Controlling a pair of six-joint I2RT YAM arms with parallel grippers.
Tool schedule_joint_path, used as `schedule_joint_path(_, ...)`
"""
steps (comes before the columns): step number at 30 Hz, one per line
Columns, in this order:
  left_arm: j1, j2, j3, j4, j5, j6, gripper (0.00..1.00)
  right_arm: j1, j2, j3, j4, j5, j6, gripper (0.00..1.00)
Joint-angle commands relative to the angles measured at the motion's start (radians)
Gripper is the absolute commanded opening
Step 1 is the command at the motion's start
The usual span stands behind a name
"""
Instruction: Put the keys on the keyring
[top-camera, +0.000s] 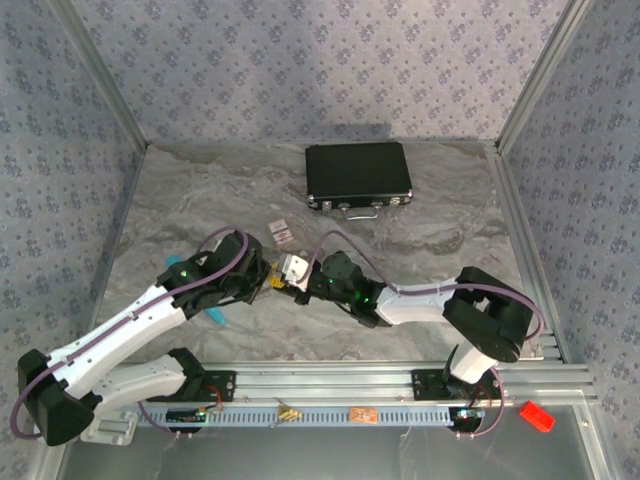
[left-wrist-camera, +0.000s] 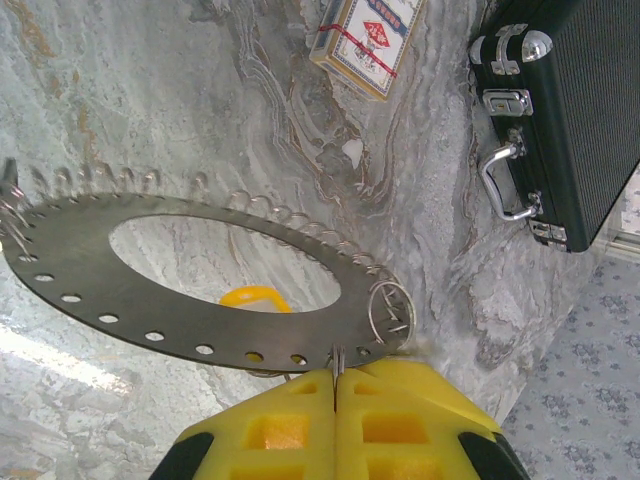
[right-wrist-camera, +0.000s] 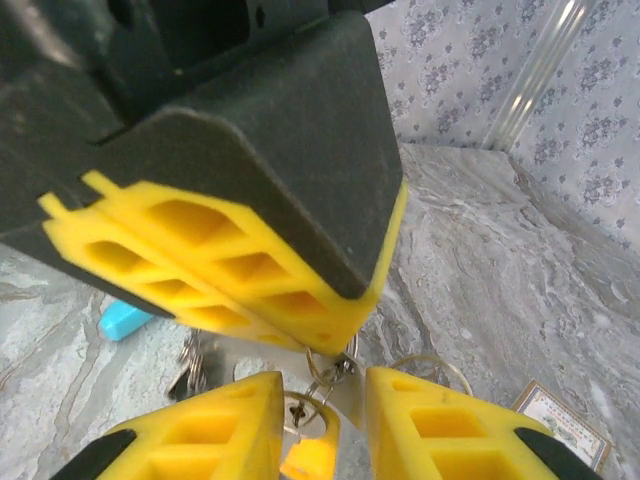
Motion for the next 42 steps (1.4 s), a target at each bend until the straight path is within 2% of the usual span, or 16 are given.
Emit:
schedule_joint_path(1, -0.003, -0.021, -0.001, 0.0, 0.005, -0.072, 0.0, 0.01, 0.023, 0.039, 0.035, 0.02, -0.022, 0.26)
schedule_joint_path(5, -0.002, -0.021, -0.002, 0.0, 0.008, -0.074, 0.0, 0.011, 0.037, 0.057, 0.027, 0.03, -0.035, 0.2)
schedule_joint_path(11, -0.003, -0.022, -0.003, 0.001, 0.004, -0.075, 0.0, 0.009, 0.047, 0.074, 0.016, 0.068, -0.065, 0.0)
schedule_joint_path(13, -0.003, -0.031, -0.013, 0.027, -0.008, -0.067, 0.02, 0.008, 0.043, 0.071, 0.012, 0.072, -0.072, 0.0)
schedule_joint_path(14, -0.004, -0.037, -0.02, 0.042, -0.02, -0.051, 0.1, 0.007, 0.04, 0.068, 0.009, 0.07, -0.073, 0.0)
schedule_joint_path(16, -0.004, -0.06, -0.03, 0.056, -0.066, 0.005, 0.33, 0.002, 0.031, 0.064, 0.001, 0.061, -0.071, 0.0)
schedule_joint_path(18, -0.005, -0.087, -0.036, 0.058, -0.128, 0.062, 0.45, -0.008, 0.017, 0.056, -0.006, 0.038, -0.06, 0.0)
schedule_joint_path(20, -0.004, -0.115, -0.048, 0.059, -0.2, 0.138, 0.51, -0.021, 0.0, 0.048, -0.021, 0.013, -0.047, 0.0)
schedule_joint_path(24, -0.003, -0.191, -0.088, 0.083, -0.397, 0.406, 0.58, -0.047, -0.052, 0.042, -0.103, -0.065, -0.045, 0.0)
schedule_joint_path(27, -0.004, -0.249, -0.154, 0.216, -0.49, 0.706, 0.62, -0.074, -0.097, 0.043, -0.166, -0.116, -0.034, 0.0)
schedule_joint_path(28, -0.002, -0.269, -0.187, 0.299, -0.483, 0.852, 0.62, -0.082, -0.108, 0.048, -0.186, -0.127, -0.032, 0.0)
schedule_joint_path(31, 0.0, -0.306, -0.258, 0.468, -0.398, 1.236, 0.61, -0.115, -0.134, 0.064, -0.252, -0.182, -0.028, 0.0)
schedule_joint_path(34, 0.0, -0.317, -0.296, 0.523, -0.245, 1.544, 0.61, -0.159, -0.165, 0.077, -0.318, -0.257, -0.022, 0.0)
schedule_joint_path(36, -0.001, -0.325, -0.305, 0.507, -0.133, 1.724, 0.56, -0.192, -0.188, 0.096, -0.395, -0.328, -0.034, 0.0)
schedule_joint_path(39, 0.0, -0.337, -0.321, 0.5, -0.036, 1.91, 0.52, -0.231, -0.22, 0.139, -0.575, -0.446, -0.107, 0.0)
schedule_joint_path(42, 0.0, -0.349, -0.356, 0.511, 0.128, 2.096, 0.48, -0.245, -0.237, 0.211, -0.795, -0.497, -0.209, 0.0)
